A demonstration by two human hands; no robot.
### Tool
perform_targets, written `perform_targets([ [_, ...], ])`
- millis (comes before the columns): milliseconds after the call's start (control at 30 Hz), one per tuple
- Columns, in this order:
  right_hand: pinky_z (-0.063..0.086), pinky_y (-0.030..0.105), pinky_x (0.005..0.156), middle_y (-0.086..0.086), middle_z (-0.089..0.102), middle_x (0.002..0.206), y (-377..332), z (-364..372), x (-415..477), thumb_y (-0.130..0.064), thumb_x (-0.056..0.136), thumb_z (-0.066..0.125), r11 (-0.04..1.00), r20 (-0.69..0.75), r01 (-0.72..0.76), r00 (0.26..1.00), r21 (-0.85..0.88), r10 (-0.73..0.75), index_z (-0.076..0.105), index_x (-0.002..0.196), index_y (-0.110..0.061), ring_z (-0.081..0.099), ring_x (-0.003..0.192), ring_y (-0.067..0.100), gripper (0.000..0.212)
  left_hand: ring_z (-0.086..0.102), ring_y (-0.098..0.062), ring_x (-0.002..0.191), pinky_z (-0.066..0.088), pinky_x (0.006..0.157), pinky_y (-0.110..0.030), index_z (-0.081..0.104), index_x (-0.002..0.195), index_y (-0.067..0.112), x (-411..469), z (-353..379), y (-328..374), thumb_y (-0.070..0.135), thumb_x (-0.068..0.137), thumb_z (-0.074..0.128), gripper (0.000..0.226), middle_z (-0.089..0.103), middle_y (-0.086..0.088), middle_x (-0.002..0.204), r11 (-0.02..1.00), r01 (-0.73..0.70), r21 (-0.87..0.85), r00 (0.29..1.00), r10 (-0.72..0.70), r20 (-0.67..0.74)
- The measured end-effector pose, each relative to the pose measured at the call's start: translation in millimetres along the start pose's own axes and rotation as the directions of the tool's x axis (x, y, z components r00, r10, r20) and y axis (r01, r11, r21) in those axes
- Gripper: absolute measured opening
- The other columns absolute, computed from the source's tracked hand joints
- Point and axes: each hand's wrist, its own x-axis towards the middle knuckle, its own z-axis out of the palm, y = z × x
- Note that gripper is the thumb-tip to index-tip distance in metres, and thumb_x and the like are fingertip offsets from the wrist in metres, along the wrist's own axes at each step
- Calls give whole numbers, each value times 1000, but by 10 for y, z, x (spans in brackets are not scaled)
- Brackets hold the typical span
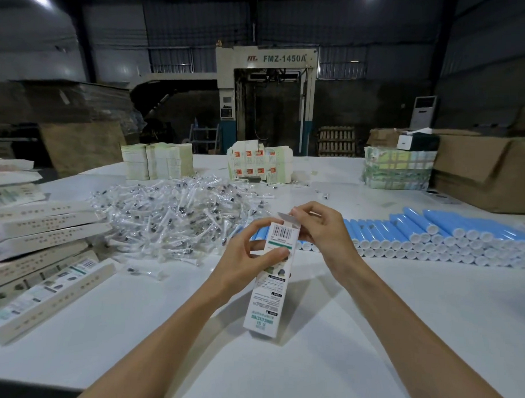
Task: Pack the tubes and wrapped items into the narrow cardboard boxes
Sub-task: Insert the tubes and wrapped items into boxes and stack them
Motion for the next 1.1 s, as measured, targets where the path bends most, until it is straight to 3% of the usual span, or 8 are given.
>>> perform_targets([
  [133,59,25,73,14,79,93,-32,19,-6,-17,98,73,986,35,-107,994,129,103,73,106,-2,77,89,25,17,76,-27,109,67,77,-42,57,139,40,0,-12,27,20,96,83,55,80,-4,116,1000,-27,11,1000,28,-6],
  [267,58,23,71,13,77,88,-67,47,-20,-12,95,74,967,71,-149,988,207,137,75,100,-2,75,84,20,11,79,-27,101,66,72,-38,51,135,41,7,-25,35,23,94,85,56,80,-4,116,1000,-8,3,1000,8,-8],
  [433,62,40,88,20,78,95,-48,84,-6,-9,92,77,980,39,-159,987,123,155,77,98,0,76,94,31,11,81,-31,93,67,74,-48,45,137,39,14,-43,2,30,90,87,63,81,-6,113,1000,14,1,1000,-14,-4],
  [567,62,35,82,18,79,94,-49,72,-18,-11,91,79,979,19,-162,987,120,161,77,99,-1,78,92,29,12,81,-32,87,66,70,-41,42,140,41,5,-43,5,27,88,89,71,81,-7,113,1000,10,-13,1000,-10,1],
  [733,64,34,79,16,80,92,-71,65,-16,-11,91,80,985,22,-152,988,79,151,78,97,-3,79,90,29,11,80,-18,83,63,69,-30,47,137,45,-16,-38,36,21,87,89,69,81,-3,111,999,-27,24,1000,26,16],
  [967,63,31,78,17,79,94,-93,10,15,-11,89,81,984,74,-167,984,60,162,80,97,-3,78,92,30,10,79,-21,91,64,71,-34,53,136,46,-5,-50,30,23,83,91,69,80,0,112,999,-19,45,1000,18,23],
  [1100,63,38,88,17,79,97,-102,-49,10,-14,89,82,988,145,-149,979,48,141,82,96,-6,77,98,31,10,81,-27,89,64,69,-36,52,137,45,5,-42,6,27,84,91,68,81,-3,112,1000,8,27,1000,-8,7],
])
